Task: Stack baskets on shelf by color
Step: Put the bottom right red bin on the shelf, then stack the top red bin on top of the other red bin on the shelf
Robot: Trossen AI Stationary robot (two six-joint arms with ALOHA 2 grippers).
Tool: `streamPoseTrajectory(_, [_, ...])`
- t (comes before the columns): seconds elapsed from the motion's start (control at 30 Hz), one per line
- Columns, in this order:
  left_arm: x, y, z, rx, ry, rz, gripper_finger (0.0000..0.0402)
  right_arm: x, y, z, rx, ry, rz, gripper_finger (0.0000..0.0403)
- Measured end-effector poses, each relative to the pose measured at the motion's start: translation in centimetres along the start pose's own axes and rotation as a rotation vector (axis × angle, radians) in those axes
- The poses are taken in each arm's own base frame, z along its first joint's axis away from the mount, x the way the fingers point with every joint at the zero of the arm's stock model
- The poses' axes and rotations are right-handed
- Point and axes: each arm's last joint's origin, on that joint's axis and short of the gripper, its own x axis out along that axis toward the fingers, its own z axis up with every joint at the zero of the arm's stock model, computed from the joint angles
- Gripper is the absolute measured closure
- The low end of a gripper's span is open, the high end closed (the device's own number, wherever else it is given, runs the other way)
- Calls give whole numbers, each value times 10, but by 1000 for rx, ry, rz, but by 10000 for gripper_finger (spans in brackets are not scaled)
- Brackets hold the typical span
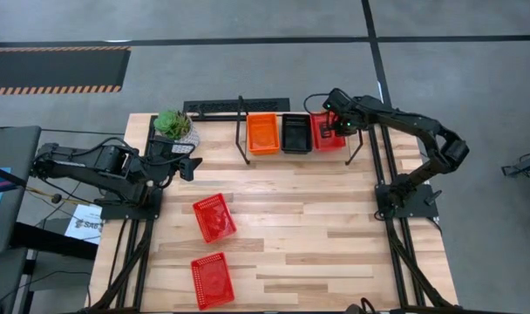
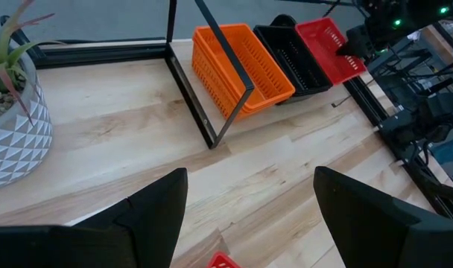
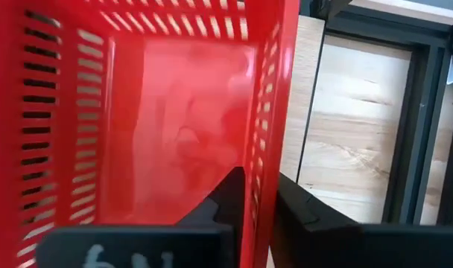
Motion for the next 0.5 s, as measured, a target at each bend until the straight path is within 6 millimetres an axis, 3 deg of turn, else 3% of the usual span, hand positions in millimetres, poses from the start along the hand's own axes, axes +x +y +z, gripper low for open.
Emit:
streamPoseTrajectory(0.3, [0, 0, 0, -2, 0, -1, 123, -6, -4, 1, -9, -26, 8, 278])
streamPoseTrajectory(0.5, [0, 0, 0, -8, 0, -1, 123, -30, -18, 5, 32, -111, 30, 259])
